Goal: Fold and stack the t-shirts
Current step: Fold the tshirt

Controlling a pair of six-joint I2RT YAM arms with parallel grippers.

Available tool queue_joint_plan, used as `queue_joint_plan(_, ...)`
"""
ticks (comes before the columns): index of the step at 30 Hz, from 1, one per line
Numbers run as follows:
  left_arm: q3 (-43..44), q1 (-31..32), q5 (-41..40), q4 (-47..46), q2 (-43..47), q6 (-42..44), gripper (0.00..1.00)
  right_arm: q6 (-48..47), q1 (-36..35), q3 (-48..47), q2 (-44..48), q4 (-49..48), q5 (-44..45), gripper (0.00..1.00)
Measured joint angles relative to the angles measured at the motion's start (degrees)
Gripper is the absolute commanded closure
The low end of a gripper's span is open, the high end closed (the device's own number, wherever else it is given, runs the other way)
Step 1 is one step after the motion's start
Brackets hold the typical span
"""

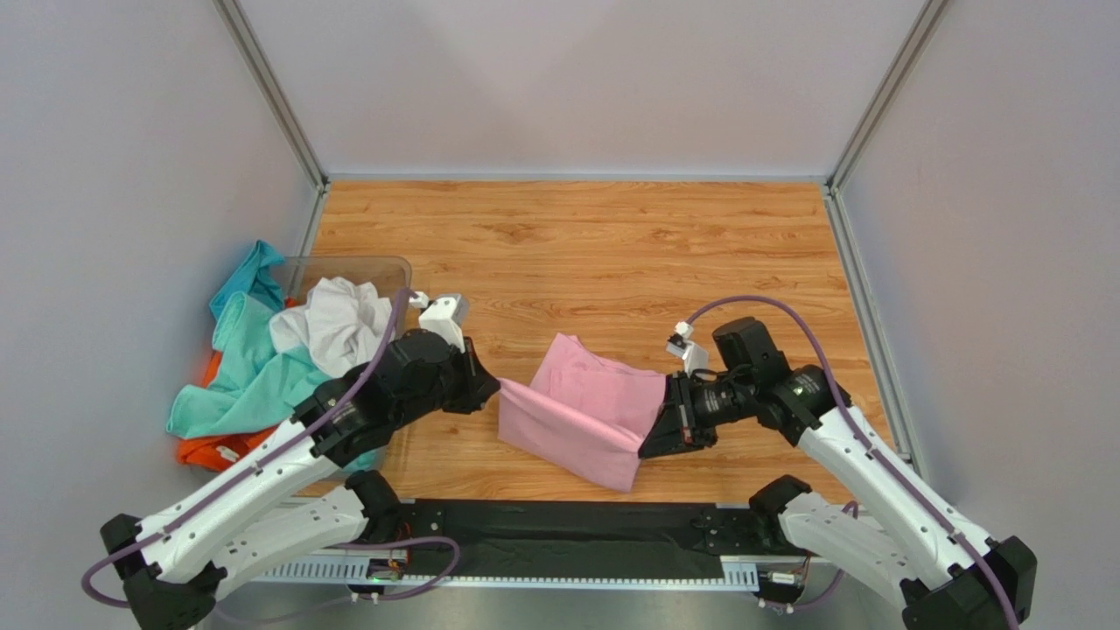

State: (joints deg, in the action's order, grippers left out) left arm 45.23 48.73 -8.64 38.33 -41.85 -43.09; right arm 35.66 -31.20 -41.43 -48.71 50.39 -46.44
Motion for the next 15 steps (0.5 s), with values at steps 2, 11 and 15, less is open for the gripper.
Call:
queue_joint_plan(2, 0.0, 0.0, -0.9, -1.1, -1.8, 0.1, 1.0, -0.6, 1.0, -0.3, -0.4, 0.0, 0.1, 1.0)
queue_joint_plan(11, 4.1, 0.0, -6.1, -4.0, -10.9, 1.3, 1.0, -3.1, 7.4, -3.4, -4.7, 0.0, 1.1, 1.0)
queue_joint_plan(15, 6.6, -0.5, -7.3, -5.2, -15.2, 2.1, 1.0, -3.9, 9.8, -3.7, -6.8, 0.1, 1.4, 1.0)
